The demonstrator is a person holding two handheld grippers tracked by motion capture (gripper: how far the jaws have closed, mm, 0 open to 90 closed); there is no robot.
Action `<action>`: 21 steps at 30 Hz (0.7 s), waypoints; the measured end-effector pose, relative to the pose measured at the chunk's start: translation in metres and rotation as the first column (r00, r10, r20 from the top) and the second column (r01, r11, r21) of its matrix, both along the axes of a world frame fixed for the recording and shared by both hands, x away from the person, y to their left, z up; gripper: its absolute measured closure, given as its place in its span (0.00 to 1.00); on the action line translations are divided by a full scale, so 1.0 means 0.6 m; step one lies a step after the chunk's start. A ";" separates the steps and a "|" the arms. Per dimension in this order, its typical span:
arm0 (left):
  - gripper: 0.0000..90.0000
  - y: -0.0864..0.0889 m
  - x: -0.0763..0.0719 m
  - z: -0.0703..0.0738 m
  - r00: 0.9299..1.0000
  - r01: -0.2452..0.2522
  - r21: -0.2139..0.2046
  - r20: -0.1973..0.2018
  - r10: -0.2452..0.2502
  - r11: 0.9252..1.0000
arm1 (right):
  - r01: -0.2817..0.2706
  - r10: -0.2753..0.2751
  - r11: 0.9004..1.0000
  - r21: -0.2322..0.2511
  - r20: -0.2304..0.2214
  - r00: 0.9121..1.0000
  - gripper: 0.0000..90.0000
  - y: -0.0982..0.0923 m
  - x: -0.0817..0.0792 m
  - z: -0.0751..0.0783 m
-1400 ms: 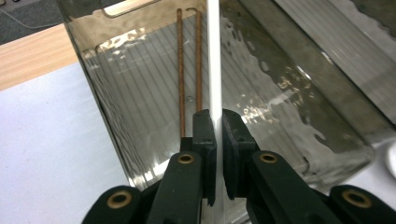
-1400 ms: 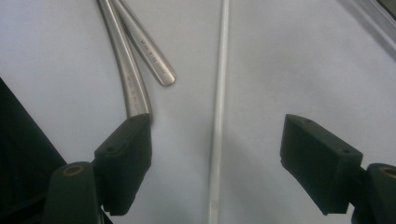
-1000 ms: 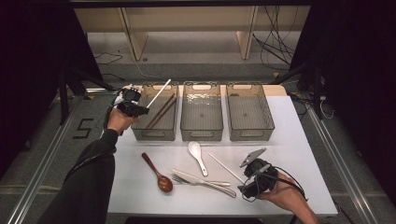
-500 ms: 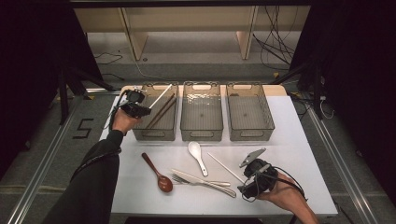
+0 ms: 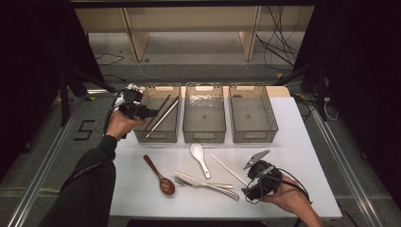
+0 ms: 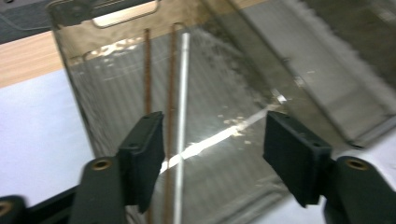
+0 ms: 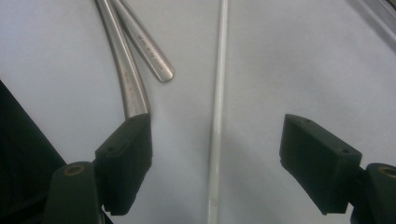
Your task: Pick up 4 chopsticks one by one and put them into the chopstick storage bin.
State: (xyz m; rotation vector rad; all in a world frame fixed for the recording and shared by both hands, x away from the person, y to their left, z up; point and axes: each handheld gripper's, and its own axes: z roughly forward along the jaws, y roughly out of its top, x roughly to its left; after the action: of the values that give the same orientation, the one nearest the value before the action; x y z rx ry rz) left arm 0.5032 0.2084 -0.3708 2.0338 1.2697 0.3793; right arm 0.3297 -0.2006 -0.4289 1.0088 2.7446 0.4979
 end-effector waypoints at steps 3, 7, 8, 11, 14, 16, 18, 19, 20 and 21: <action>0.34 0.000 -0.028 0.005 1.000 0.023 -0.028 0.005 -0.023 0.999 | 0.003 -0.003 1.000 -0.006 -0.003 1.000 0.31 -0.001 0.001 -0.001; 0.29 0.004 -0.069 0.007 0.998 0.058 -0.071 0.015 -0.057 0.996 | 0.004 -0.004 1.000 -0.031 -0.011 1.000 0.36 -0.001 0.002 -0.001; 0.28 0.005 -0.079 0.006 0.997 0.071 -0.075 0.015 -0.070 0.995 | 0.003 -0.004 0.999 -0.034 -0.017 1.000 0.38 -0.002 0.003 -0.002; 0.26 0.007 -0.107 0.000 0.996 0.091 -0.097 0.026 -0.089 0.991 | 0.006 -0.008 0.998 -0.056 -0.038 0.999 0.44 -0.001 0.006 -0.006; 0.24 0.006 -0.130 -0.006 0.994 0.103 -0.078 0.042 -0.100 0.992 | 0.008 -0.013 0.996 -0.088 -0.051 0.999 0.49 -0.001 0.011 -0.012; 0.23 0.005 -0.141 -0.010 0.992 0.124 -0.088 0.027 -0.122 0.988 | 0.011 -0.017 0.995 -0.099 -0.069 0.997 0.52 -0.001 0.014 -0.017; 0.22 0.001 -0.152 -0.015 0.990 0.140 -0.081 0.033 -0.138 0.987 | 0.009 -0.018 0.994 -0.108 -0.085 0.996 0.55 0.000 0.018 -0.021; 0.22 -0.001 -0.156 -0.017 0.988 0.150 -0.075 0.035 -0.148 0.986 | 0.009 -0.021 0.993 -0.117 -0.094 0.995 0.57 0.000 0.019 -0.023; 0.21 -0.003 -0.161 -0.019 0.988 0.153 -0.074 0.041 -0.150 0.986 | 0.007 -0.020 0.992 -0.124 -0.098 0.995 0.59 0.001 0.020 -0.024; 0.21 -0.005 -0.166 -0.020 0.987 0.157 -0.077 0.043 -0.154 0.985 | 0.010 -0.023 0.992 -0.126 -0.100 0.995 0.60 0.002 0.021 -0.025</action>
State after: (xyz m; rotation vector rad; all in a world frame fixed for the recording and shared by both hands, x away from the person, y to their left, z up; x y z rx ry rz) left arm 0.4038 0.2053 -0.3828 2.0319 1.0787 0.2861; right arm 0.3422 -0.1995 -0.4441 1.0519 2.8126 0.2740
